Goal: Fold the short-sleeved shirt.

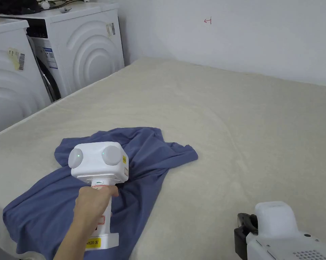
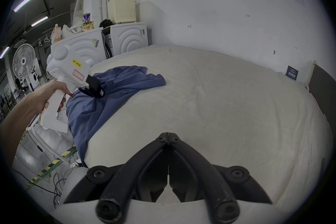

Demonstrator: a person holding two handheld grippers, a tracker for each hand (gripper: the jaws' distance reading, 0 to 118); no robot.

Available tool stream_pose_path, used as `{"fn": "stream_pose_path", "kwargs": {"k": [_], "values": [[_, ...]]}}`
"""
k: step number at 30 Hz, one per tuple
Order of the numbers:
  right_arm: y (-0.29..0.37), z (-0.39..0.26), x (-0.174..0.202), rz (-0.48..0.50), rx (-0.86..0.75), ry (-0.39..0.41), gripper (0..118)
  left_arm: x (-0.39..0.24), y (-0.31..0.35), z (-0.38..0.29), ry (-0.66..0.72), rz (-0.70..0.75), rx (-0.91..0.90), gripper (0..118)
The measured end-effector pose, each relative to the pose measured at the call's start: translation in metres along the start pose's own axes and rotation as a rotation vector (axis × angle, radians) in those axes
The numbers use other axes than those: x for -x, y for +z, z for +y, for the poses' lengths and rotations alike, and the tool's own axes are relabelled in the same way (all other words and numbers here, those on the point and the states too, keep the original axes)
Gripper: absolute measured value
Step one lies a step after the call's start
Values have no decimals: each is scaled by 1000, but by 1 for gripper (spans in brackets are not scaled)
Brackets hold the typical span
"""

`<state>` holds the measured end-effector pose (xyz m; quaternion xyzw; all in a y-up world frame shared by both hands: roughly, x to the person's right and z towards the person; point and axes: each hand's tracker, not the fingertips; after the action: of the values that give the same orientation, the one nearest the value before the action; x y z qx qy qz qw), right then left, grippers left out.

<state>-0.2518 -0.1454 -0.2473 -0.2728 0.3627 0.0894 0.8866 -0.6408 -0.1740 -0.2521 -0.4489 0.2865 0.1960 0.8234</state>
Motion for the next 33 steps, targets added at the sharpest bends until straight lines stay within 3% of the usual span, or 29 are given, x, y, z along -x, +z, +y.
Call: {"fn": "stream_pose_path", "kwargs": {"k": [8, 11, 15, 19, 23, 28, 33], "values": [[18, 4, -13, -21, -25, -38, 0, 20, 40, 6, 77, -155, -71, 3], [28, 7, -22, -44, -49, -61, 0, 16, 73, 16, 0, -134, -155, 3], [42, 10, -36, -69, -76, -102, 0, 2, 121, 26, 9, -264, -242, 3], [60, 15, -52, -109, -118, -133, 0, -45, 185, 32, -151, -286, -354, 3], [85, 22, -72, -200, -182, -158, 0, -92, 235, 40, -179, -501, -425, 3], [129, 23, -109, -273, -261, -217, 0, -168, 295, 28, -381, -634, -486, 3], [175, 16, -146, -359, -315, -275, 0, -244, 328, 9, -520, -932, -445, 3]]}}
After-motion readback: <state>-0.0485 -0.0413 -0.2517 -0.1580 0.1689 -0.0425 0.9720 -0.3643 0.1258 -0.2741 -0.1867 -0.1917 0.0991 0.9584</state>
